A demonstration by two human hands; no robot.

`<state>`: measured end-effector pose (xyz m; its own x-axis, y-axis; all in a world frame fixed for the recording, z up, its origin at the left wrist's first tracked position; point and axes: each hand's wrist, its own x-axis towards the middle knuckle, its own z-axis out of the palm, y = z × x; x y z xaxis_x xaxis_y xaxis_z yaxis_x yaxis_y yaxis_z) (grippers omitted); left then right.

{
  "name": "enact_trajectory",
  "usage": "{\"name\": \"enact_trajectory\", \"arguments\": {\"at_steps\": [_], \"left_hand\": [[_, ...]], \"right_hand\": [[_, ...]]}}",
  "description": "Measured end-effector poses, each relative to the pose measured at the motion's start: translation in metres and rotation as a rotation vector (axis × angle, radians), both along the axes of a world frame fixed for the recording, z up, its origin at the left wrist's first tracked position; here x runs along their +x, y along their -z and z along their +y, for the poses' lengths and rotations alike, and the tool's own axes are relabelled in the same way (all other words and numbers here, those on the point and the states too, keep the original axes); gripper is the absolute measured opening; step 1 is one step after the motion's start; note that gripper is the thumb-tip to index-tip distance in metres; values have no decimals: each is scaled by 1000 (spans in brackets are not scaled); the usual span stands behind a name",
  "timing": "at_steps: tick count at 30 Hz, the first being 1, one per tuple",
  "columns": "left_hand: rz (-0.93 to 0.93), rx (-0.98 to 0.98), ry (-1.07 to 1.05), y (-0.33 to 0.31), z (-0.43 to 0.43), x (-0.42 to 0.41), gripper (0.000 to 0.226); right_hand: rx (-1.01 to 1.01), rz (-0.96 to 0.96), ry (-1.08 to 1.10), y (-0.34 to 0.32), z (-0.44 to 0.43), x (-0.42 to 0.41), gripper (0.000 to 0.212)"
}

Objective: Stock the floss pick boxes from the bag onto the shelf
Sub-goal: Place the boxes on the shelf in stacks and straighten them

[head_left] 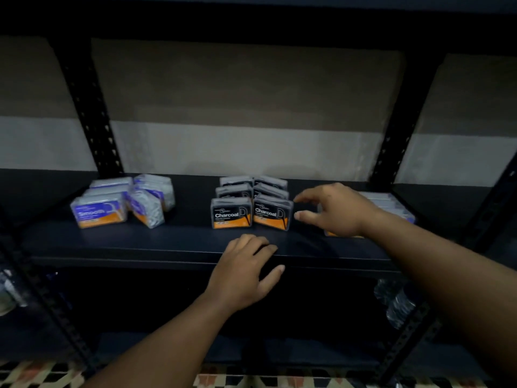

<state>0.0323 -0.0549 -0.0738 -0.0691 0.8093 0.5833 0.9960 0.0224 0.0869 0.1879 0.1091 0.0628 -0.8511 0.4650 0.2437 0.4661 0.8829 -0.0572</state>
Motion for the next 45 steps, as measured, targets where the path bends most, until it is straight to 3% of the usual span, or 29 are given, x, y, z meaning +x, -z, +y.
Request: {"name": "enact_trajectory", "arguments": {"at_steps": [2, 8, 16, 23, 45], "left_hand": [[-58, 39, -58, 3, -9, -12, 45], [-162, 221, -153, 19, -26, -38, 34], [-192, 218, -170, 34, -26, -36, 34], [-233, 245, -206, 29, -21, -32, 33], [-249, 240, -117, 25, -24, -47, 33]], "right_hand": [[-3, -1, 15, 2, -3, -16, 44], [-50, -25, 118, 17, -5, -49, 48], [-112, 64, 196, 29, 0, -57, 24], [-182, 161, 202, 37, -4, -55, 21], [-185, 177, 129, 39, -8, -45, 21]]}}
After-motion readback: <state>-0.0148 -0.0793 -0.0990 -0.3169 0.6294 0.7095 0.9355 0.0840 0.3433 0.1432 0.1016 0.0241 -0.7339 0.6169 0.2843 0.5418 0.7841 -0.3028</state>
